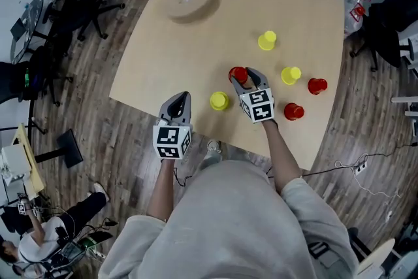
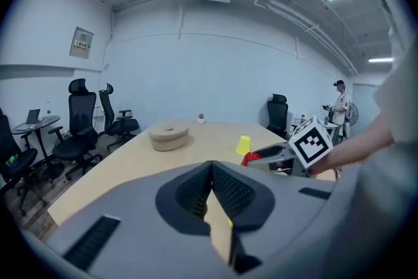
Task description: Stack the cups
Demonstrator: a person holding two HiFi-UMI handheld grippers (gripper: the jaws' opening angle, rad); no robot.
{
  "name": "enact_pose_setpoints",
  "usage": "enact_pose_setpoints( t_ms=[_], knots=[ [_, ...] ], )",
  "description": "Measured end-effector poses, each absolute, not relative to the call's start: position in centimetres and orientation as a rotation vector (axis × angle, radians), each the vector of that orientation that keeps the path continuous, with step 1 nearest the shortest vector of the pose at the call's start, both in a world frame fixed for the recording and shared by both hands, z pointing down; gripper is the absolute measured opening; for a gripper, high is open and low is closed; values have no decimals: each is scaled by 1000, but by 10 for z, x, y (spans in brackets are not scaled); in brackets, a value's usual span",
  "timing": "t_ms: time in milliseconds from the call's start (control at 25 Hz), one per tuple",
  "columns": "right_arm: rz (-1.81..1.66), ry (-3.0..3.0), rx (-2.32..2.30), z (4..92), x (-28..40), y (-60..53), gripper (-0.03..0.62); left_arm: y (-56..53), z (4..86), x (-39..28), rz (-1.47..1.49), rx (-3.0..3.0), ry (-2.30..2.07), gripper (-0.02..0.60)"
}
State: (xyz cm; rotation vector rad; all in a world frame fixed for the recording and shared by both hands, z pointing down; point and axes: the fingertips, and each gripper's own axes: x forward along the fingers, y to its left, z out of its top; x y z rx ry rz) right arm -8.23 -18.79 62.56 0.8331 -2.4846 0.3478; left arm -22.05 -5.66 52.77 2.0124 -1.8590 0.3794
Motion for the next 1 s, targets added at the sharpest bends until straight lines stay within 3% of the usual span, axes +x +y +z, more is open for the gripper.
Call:
enact_pose_setpoints(
  t_ms=[360, 1000],
  knots=[
    [284, -2551, 864, 581, -59, -132, 232, -75, 537, -214, 361, 2060, -1801, 12],
    [389, -2412, 788, 658, -45, -77, 232, -72, 543, -215, 364, 2051, -1787, 12]
  ],
)
